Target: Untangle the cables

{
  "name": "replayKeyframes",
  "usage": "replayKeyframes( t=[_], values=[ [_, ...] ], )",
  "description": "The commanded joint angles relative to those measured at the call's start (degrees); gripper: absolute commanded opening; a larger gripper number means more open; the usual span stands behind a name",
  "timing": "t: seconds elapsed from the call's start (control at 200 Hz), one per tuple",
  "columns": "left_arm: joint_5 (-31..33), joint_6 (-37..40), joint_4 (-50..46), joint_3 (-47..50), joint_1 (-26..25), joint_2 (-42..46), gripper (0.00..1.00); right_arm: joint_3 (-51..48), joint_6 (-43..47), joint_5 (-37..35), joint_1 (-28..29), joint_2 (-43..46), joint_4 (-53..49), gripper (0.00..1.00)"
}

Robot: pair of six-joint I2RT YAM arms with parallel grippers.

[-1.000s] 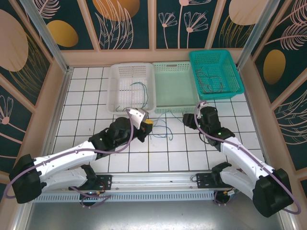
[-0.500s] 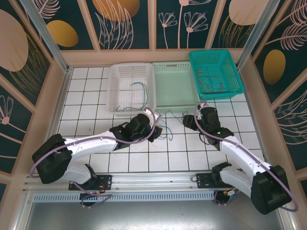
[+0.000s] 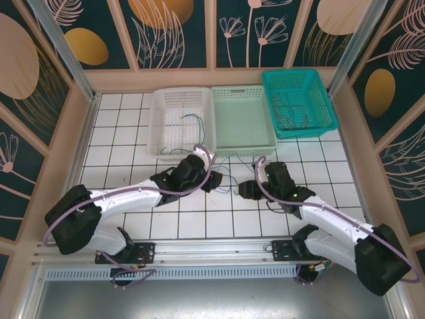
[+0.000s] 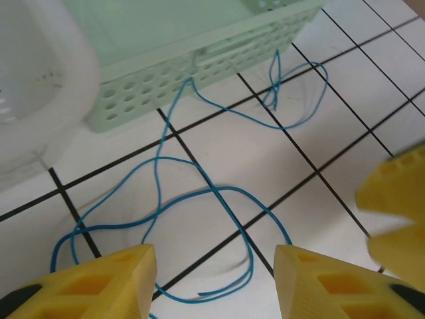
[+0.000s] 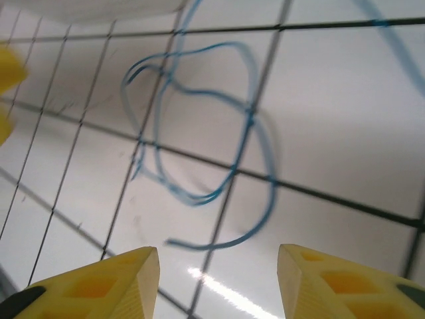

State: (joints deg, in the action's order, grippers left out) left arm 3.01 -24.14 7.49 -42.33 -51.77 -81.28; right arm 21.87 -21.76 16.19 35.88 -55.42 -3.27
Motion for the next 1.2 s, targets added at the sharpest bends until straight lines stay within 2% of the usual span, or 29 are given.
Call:
replayKeyframes(
  t=[0.0, 0.29, 0.621, 0.846, 1.006, 1.196],
  values=[
    [-2.72, -2.98, 2.02, 1.33, 2.61, 1.31, 0.51, -1.06, 2.01, -4.72, 2.96, 2.45, 0.42, 0.52],
    [-3.76, -3.52, 2.16, 3.26, 4.59, 5.03, 0.55, -1.66, 1.54, -10.22, 9.28, 1.51, 2.59, 0.55],
    [-5.23, -4.15, 3.23, 2.92, 4.61, 3.93, 0.56, 1.82, 2.34, -16.28, 13.09, -10.35, 5.42, 0.57],
    [-5.22, -4.33, 3.22, 3.12, 4.62, 3.84, 0.56, 3.68, 2.71, -19.03, 15.26, -14.95, 8.21, 0.56],
    [-5.29, -4.29, 3.23, 3.22, 4.57, 3.75, 0.56, 4.84, 2.44, -21.55, 16.26, -18.1, 8.41, 0.49],
    [-5.31, -4.0, 3.19, 3.39, 4.66, 4.02, 0.56, 5.29, 2.43, -22.76, 16.28, -19.81, 8.21, 0.28]
  ],
)
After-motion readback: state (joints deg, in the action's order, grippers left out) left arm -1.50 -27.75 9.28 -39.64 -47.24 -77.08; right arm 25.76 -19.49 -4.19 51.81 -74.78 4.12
